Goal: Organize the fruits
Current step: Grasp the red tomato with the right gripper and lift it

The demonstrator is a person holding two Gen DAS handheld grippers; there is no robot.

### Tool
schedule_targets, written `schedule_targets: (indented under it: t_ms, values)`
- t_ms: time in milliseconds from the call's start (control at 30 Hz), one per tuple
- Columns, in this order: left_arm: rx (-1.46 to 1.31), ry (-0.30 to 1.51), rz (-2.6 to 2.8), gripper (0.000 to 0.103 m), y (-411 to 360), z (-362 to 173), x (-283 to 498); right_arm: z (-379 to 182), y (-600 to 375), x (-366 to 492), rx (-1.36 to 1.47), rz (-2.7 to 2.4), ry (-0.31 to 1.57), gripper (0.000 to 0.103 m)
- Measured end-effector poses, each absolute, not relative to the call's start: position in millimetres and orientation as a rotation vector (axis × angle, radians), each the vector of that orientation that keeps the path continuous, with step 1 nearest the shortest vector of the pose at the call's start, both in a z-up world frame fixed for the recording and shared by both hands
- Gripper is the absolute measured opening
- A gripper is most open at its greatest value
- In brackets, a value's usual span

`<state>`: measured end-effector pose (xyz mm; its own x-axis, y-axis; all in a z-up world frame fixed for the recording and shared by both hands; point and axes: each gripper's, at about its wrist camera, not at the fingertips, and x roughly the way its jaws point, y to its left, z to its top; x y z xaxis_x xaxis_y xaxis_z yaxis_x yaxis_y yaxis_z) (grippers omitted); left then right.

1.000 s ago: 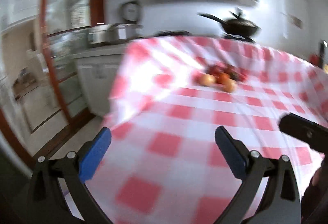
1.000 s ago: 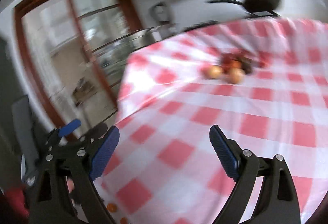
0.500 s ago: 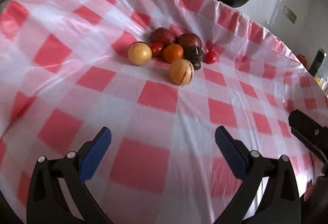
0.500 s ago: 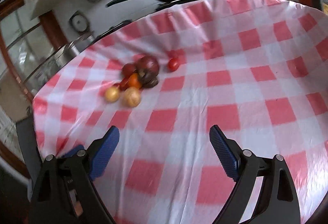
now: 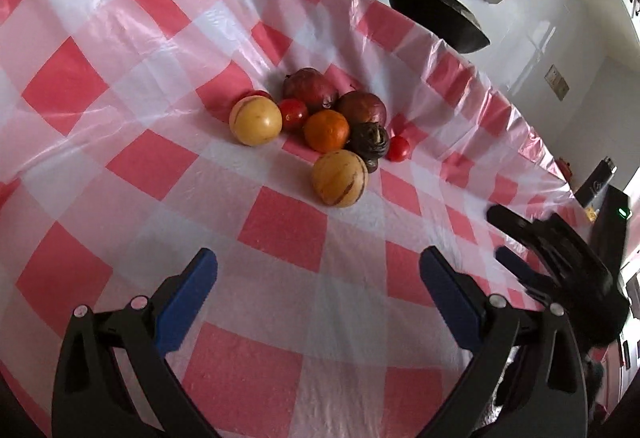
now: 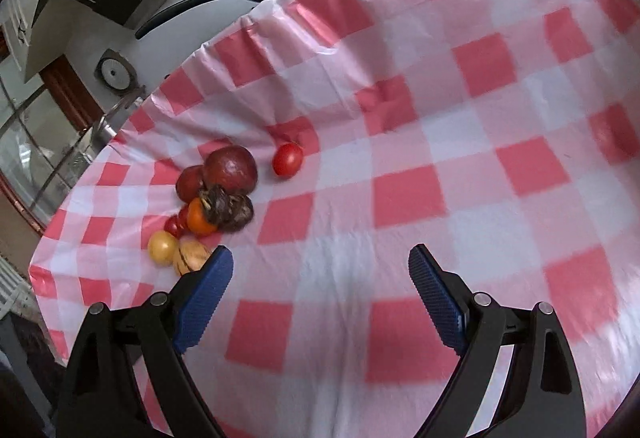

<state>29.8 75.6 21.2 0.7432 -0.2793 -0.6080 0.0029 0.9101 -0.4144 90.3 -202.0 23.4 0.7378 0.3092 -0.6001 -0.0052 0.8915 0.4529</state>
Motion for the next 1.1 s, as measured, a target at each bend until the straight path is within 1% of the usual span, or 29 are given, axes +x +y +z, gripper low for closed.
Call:
schedule_targets:
  t_ms: [233, 267, 300, 367, 533, 700, 767, 867, 900, 933, 967, 1100]
  values:
    - [-0.408, 0.711, -0.174, 0.101, 74.3, 22.1, 28.0, 25.1, -161.4, 143.5, 0.290, 0.187, 0.715, 0.084]
    - [-0.410, 0.709, -0.175, 0.101, 74.3, 22.2, 27.8, 22.9, -157.6, 152.1, 0.268, 0.176, 0.729, 0.082]
    - [-0.411, 0.708, -0.174, 0.101, 74.3, 22.1, 27.9, 20.3, -154.0, 160.6, 0.247, 0.167, 0.748, 0.078]
    - [-0.418, 0.709, -0.175, 0.101, 75.3, 21.7, 28.5, 16.5, -145.8, 179.3, 0.196, 0.141, 0.792, 0.072]
    - [-0.451, 0.704, -0.177, 0.101, 80.5, 21.0, 28.9, 13.7, -129.9, 213.0, 0.090, 0.096, 0.821, 0.065]
    - [-0.458, 0.701, -0.178, 0.101, 81.1, 20.8, 28.8, 11.7, -119.6, 232.3, 0.075, 0.082, 0.838, 0.059]
    - [-0.456, 0.700, -0.180, 0.101, 80.6, 20.8, 28.5, 10.8, -116.5, 239.5, 0.083, 0.083, 0.845, 0.053]
    - [-0.456, 0.700, -0.181, 0.101, 80.9, 20.8, 28.7, 6.6, -119.3, 249.1, 0.123, 0.073, 0.881, 0.050]
    - [-0.458, 0.700, -0.180, 0.101, 81.2, 20.9, 28.5, 5.0, -119.8, 250.2, 0.125, 0.074, 0.894, 0.047]
    - [-0.457, 0.700, -0.178, 0.101, 80.8, 20.7, 28.5, 5.8, -119.1, 248.1, 0.113, 0.082, 0.890, 0.040]
    - [-0.457, 0.700, -0.177, 0.101, 80.5, 20.5, 28.5, 6.2, -118.2, 245.1, 0.107, 0.101, 0.891, 0.035]
    - [-0.447, 0.701, -0.169, 0.101, 79.1, 20.4, 27.4, 10.0, -137.6, 213.6, 0.223, 0.142, 0.857, 0.034]
